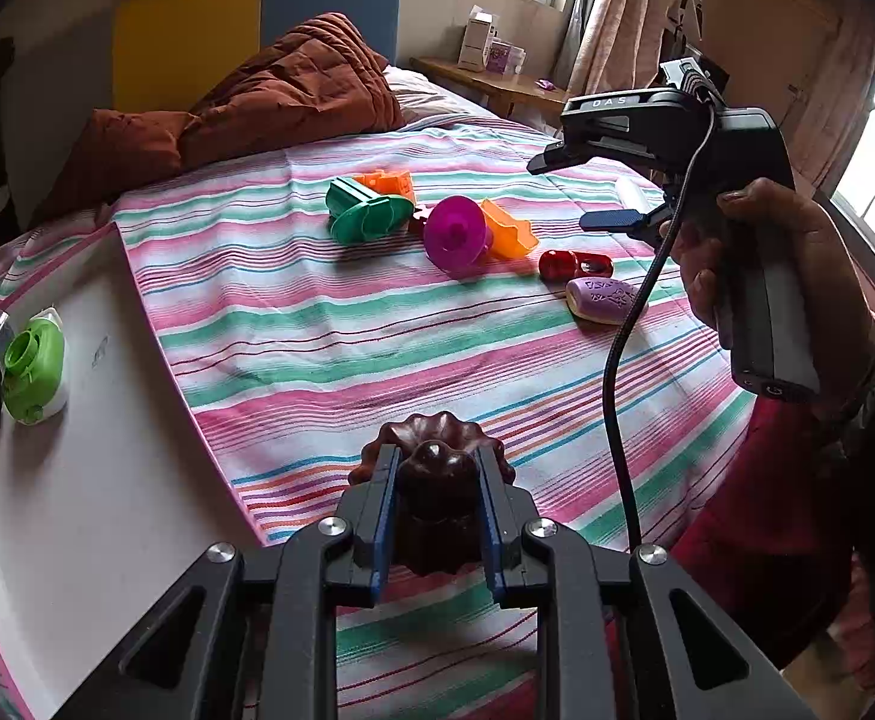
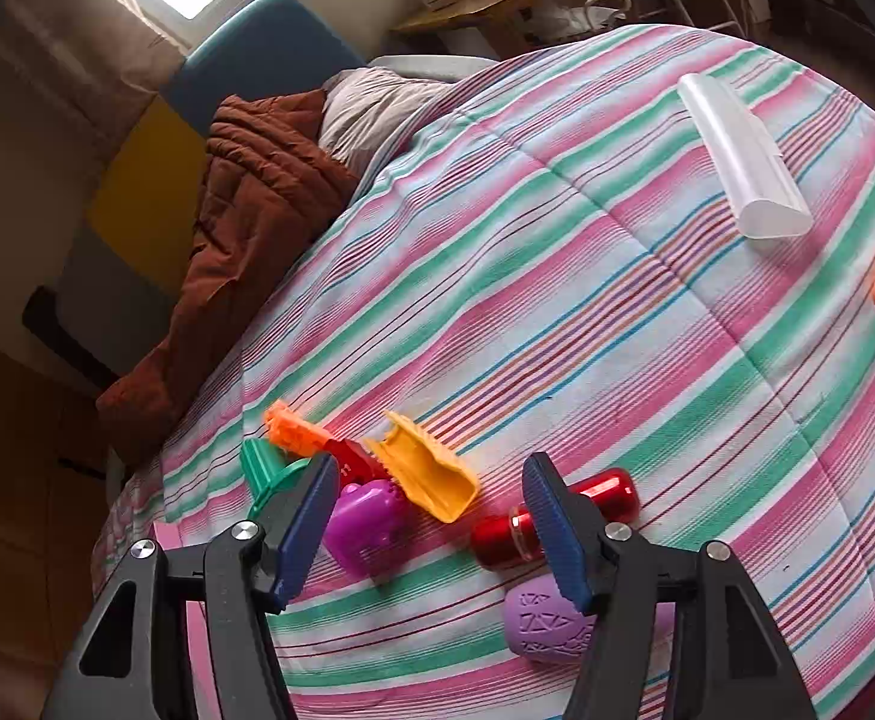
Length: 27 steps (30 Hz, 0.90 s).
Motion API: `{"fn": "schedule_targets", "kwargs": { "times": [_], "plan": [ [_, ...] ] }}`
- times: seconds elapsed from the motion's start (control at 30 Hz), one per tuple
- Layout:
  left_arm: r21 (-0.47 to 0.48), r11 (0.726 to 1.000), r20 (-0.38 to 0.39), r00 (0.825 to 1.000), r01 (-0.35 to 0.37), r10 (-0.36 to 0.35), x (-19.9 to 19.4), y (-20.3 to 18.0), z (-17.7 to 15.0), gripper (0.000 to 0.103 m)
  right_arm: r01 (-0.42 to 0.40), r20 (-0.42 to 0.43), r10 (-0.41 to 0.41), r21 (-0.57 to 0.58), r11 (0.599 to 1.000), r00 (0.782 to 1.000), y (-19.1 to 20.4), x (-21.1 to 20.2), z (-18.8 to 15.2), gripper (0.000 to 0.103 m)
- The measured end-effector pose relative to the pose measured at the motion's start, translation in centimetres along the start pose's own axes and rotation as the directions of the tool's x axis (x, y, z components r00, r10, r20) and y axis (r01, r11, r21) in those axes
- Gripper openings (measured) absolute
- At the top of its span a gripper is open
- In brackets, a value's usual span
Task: Organize rigid objects
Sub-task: 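Lift the brown fluted piece with the left gripper while the right gripper approaches the magenta funnel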
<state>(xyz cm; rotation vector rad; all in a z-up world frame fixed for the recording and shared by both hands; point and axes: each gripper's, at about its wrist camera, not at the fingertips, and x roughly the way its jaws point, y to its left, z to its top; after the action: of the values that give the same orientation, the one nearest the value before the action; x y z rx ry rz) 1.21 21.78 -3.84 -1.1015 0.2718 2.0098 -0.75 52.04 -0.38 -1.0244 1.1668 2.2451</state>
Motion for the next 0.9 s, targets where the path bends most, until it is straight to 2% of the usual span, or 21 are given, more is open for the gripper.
{"fn": "schedule_targets", "kwargs": {
  "times": [0.17, 0.3, 0.57, 0.8, 0.87, 0.9],
  "plan": [
    [-0.006, 1.0, 0.003, 1.0, 0.003, -0.003, 0.1, 0.1, 0.1, 0.024, -0.089, -0.047, 0.086, -0.081, 0.993, 0.995, 1.9, 0.5, -0.6, 0.065],
    [-0.009, 1.0, 0.005, 1.0, 0.002, -0.002, 0.1, 0.3, 0.1, 0.024, -0.132, -0.093, 0.118, -0.151, 0.98, 0.989, 3.6, 1.1, -1.5, 0.065],
    [-0.006, 1.0, 0.012, 1.0, 0.007, -0.007, 0.2, 0.3, 0.1, 0.024, -0.121, -0.129, 0.092, -0.245, 0.962, 0.987, 5.5, 1.9, -2.7, 0.065],
    [-0.02, 1.0, 0.012, 1.0, 0.012, -0.012, 0.0, 0.5, -0.1, 0.024, -0.089, -0.108, 0.061, -0.28, 0.956, 0.992, 7.0, 3.3, -2.1, 0.065],
    [-0.024, 1.0, 0.012, 1.0, 0.013, -0.012, 0.0, 0.5, 0.0, 0.024, -0.14, -0.157, 0.1, -0.271, 0.952, 0.983, 7.2, 4.2, -2.1, 0.066],
    [-0.025, 1.0, 0.012, 1.0, 0.012, -0.011, 0.0, 0.5, -0.1, 0.024, -0.194, -0.208, 0.142, -0.254, 0.948, 0.968, 7.3, 4.7, -2.2, 0.067]
  ]
}}
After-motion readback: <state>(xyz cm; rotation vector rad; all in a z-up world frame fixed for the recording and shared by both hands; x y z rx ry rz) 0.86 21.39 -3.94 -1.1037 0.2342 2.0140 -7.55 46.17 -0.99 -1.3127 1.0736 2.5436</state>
